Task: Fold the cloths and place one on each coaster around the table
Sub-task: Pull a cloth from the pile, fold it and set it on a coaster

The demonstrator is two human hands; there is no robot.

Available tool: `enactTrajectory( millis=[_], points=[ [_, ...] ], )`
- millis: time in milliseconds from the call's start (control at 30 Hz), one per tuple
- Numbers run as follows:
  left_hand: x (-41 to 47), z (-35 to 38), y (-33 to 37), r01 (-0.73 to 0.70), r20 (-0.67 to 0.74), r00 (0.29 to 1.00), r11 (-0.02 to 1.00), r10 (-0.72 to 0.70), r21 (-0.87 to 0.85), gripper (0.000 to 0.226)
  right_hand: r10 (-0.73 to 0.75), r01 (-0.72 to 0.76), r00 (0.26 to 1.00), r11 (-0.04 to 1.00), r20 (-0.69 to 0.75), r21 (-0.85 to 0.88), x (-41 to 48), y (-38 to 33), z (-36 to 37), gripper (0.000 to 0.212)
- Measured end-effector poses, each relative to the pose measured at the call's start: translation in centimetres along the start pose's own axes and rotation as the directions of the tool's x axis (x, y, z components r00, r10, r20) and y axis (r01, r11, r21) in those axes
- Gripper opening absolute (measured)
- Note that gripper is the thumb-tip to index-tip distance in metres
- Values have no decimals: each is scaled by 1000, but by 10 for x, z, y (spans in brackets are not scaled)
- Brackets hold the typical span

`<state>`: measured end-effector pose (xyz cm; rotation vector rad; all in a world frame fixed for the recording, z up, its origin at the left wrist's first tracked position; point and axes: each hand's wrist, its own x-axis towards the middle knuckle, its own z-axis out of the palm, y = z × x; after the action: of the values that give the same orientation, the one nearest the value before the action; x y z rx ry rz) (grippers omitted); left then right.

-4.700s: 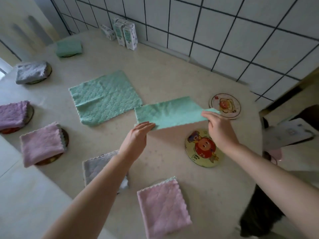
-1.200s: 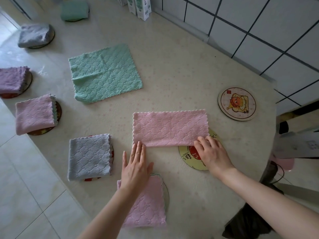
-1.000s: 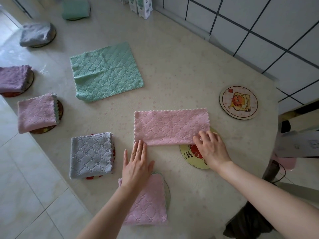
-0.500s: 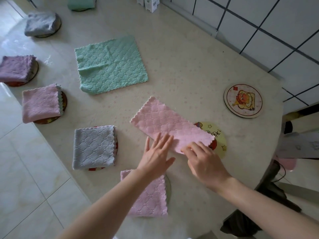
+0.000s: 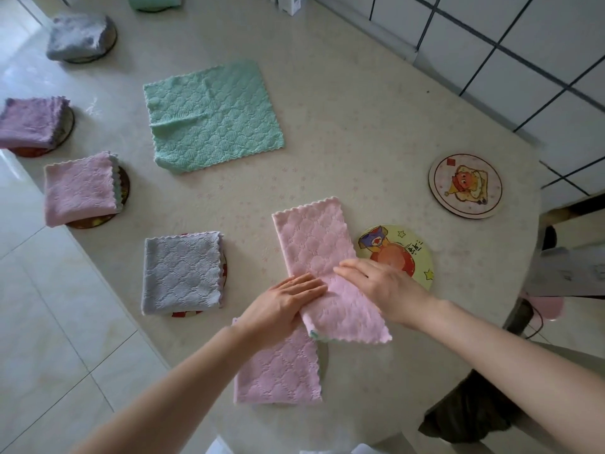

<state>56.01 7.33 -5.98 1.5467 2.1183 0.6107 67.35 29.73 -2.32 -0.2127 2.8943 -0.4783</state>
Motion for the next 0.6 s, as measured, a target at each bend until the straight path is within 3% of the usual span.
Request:
enactTrajectory(
  millis=[133,300,433,600],
  points=[
    [-12,-5,-8,54,-32,998,997,-53,63,46,-56,59,997,996,52,-65,-3,13,16,91],
    [-19,-8,-7,78,-66,995,995,-74,61,45,-129,125,991,989,-43,-83,-8,18,20,65],
    [-18,-11,-5,100,-135,986,995,-94,32,45,-161,152,983,984,-93,-94,-11,24,22,58],
    [-7,-18,-10,284,-139,946,955,-294,-84,34,-131,131,990,991,-52,-9,2,32,23,54]
  ],
)
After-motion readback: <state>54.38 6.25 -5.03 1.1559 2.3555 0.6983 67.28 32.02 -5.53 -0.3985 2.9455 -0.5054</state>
